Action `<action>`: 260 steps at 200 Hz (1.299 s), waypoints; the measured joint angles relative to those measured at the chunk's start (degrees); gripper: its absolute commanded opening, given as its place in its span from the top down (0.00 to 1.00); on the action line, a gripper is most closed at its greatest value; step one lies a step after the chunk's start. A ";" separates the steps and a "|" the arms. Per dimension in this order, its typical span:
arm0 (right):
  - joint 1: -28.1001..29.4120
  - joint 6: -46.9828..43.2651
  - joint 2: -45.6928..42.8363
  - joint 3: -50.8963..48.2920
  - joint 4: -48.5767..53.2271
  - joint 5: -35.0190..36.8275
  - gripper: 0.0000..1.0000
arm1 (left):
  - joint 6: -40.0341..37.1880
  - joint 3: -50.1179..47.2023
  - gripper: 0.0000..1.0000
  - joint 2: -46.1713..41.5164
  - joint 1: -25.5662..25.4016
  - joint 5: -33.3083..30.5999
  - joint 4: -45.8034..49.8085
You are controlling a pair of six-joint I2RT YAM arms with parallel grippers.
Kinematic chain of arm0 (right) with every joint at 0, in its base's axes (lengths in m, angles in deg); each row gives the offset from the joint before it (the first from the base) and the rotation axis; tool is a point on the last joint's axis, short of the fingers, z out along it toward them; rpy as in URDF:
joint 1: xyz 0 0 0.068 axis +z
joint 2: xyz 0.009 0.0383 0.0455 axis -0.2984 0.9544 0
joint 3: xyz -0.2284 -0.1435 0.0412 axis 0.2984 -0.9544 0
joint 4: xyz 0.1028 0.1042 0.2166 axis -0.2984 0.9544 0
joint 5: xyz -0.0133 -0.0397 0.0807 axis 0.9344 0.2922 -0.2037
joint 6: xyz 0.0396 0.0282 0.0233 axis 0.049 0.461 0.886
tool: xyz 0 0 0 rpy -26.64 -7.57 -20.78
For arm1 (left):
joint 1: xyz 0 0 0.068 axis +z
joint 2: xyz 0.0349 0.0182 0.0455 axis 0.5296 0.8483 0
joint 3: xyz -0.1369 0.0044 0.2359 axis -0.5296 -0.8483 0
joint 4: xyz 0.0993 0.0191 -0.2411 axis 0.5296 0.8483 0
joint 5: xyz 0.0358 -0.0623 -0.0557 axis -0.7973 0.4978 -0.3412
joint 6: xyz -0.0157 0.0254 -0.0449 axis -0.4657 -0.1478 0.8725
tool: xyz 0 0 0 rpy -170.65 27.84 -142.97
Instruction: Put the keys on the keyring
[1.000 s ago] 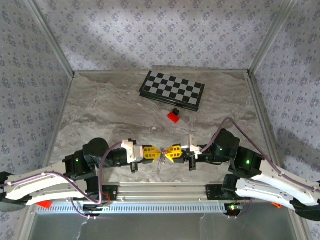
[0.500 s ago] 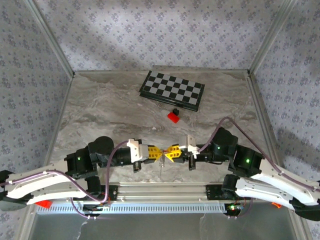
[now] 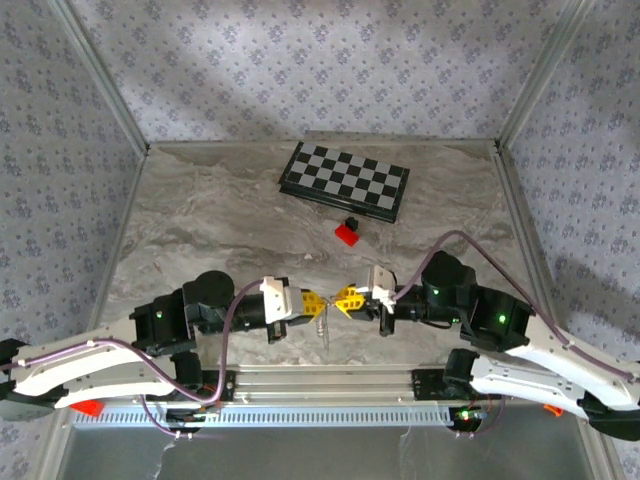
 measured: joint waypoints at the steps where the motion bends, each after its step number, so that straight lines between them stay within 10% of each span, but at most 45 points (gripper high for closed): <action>1: 0.00 0.00 0.04 0.07 0.04 0.07 0.98 | -0.02 0.02 1.00 0.00 0.00 -0.13 0.02; 81: 0.02 -1.09 6.10 6.47 9.90 8.61 1.00 | 0.02 -1.70 0.99 0.63 0.02 -6.95 0.42; 136: 0.04 -1.97 12.04 11.58 16.74 15.82 1.00 | -0.04 -8.17 0.66 0.33 0.33 -10.03 -2.25; 260: -5.14 0.31 24.92 21.05 23.26 23.80 1.00 | 2.25 -14.82 0.39 -3.93 1.42 -10.82 -5.95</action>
